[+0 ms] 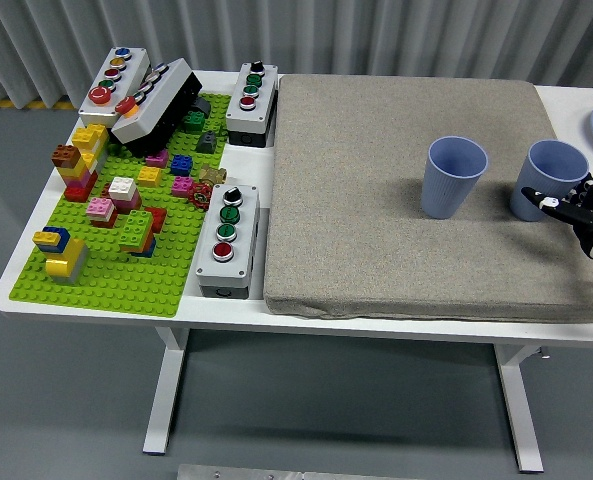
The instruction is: Pick cup pour cup place
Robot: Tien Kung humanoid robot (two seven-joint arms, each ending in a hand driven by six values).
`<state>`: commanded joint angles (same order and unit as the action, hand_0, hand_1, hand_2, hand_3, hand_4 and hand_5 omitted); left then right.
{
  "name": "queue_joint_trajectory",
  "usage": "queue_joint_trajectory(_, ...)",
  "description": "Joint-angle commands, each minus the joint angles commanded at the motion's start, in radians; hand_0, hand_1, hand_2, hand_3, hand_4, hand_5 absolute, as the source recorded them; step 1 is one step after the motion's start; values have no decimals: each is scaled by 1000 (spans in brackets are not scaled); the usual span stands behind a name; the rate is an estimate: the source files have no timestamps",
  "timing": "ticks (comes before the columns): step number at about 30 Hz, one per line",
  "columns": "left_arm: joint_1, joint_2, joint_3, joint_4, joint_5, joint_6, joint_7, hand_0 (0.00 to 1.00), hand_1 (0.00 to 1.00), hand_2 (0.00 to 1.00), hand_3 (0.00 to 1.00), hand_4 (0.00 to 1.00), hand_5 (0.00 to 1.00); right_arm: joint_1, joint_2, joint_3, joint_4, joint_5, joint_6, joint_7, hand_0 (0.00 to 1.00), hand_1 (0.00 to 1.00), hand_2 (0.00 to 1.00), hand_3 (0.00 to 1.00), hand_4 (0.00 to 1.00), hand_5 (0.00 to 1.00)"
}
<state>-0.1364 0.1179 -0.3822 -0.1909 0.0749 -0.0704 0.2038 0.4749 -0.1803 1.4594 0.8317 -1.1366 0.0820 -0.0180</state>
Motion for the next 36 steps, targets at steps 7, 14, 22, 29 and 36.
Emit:
queue_joint_trajectory(7, -3, 1, 1, 0, 0, 0, -2, 880, 846, 914, 798, 630, 918, 15, 0, 0, -18, 10, -4, 9, 936, 927, 998, 963, 885, 360)
queue_joint_trajectory(14, -4, 1, 2, 0, -1, -1, -2, 879, 846, 914, 798, 629, 916, 20, 4, -4, -17, 15, -19, 21, 879, 791, 708, 752, 873, 344)
queue_joint_trajectory(22, -6, 1, 2, 0, -1, -1, -2, 879, 845, 912, 798, 629, 916, 19, 7, -6, -17, 17, -20, 23, 842, 686, 553, 637, 869, 331)
queue_joint_trajectory(29, -5, 1, 2, 1, -2, -1, -1, 879, 846, 912, 798, 629, 915, 20, 7, -6, -14, 15, -17, 21, 797, 621, 500, 608, 872, 338)
queue_joint_trajectory(36, -4, 1, 2, 1, -4, -1, -1, 880, 846, 912, 798, 629, 915, 23, 2, -11, 4, 7, -23, 21, 781, 610, 498, 596, 871, 335)
